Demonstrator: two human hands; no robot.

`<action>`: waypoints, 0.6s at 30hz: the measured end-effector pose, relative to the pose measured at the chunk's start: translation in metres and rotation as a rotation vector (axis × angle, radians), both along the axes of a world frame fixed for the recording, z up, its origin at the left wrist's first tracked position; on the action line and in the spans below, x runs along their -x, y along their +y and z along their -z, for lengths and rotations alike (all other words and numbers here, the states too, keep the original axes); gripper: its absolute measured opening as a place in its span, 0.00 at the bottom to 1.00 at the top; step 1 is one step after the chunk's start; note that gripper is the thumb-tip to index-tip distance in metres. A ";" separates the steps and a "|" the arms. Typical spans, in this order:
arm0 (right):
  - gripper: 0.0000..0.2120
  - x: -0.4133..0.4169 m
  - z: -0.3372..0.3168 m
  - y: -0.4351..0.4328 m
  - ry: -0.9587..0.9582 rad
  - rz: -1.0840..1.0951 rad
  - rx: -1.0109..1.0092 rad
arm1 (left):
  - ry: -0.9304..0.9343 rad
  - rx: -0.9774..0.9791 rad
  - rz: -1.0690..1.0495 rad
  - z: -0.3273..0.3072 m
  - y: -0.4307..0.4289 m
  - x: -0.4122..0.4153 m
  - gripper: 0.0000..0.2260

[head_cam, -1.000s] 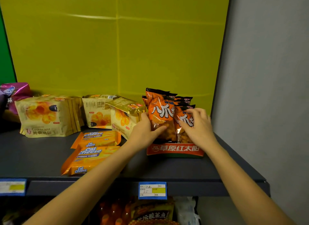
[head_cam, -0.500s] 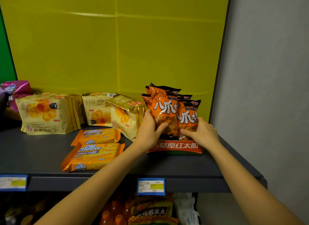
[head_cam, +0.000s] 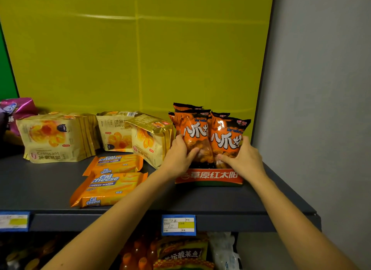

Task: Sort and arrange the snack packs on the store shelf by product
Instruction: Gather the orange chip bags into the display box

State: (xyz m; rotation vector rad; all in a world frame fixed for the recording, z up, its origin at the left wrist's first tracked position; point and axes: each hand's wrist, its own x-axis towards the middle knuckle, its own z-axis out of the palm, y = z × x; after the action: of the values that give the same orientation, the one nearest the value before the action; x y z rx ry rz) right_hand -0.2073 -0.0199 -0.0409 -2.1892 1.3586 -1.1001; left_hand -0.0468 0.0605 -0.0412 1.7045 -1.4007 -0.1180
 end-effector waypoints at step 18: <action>0.38 0.004 -0.008 0.011 0.158 0.051 0.070 | -0.628 -0.106 -0.273 -0.006 0.032 0.011 0.20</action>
State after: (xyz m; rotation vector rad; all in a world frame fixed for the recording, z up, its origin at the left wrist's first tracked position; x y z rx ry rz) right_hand -0.2114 -0.0088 -0.0327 -2.3478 1.4697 -1.0252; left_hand -0.0579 0.0924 -0.0356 2.1090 -1.5944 0.5475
